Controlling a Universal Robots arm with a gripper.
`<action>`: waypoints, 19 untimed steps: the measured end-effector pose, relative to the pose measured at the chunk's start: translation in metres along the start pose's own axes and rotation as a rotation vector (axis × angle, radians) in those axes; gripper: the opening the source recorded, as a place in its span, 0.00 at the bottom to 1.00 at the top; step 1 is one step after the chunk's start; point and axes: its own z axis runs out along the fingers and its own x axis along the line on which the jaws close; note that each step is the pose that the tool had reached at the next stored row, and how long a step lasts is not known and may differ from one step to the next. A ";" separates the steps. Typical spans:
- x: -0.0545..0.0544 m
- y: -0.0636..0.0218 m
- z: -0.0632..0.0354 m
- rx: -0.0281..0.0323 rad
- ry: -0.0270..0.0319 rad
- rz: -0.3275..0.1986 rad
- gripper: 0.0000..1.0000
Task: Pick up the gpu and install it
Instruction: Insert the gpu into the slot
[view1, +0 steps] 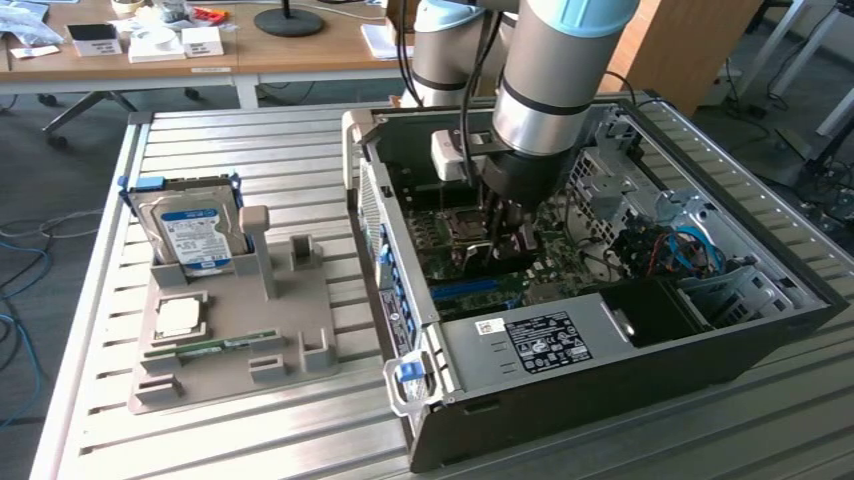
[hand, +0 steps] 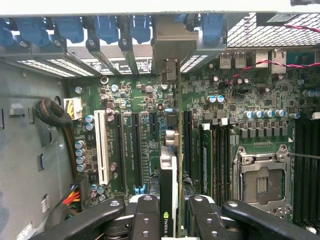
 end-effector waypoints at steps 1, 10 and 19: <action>0.000 0.0000 0.0000 0.0000 0.0000 0.000 0.27; 0.000 -0.0010 0.0002 -0.0096 0.0015 0.001 0.27; 0.000 -0.0012 0.0025 -0.0102 0.0019 0.001 0.27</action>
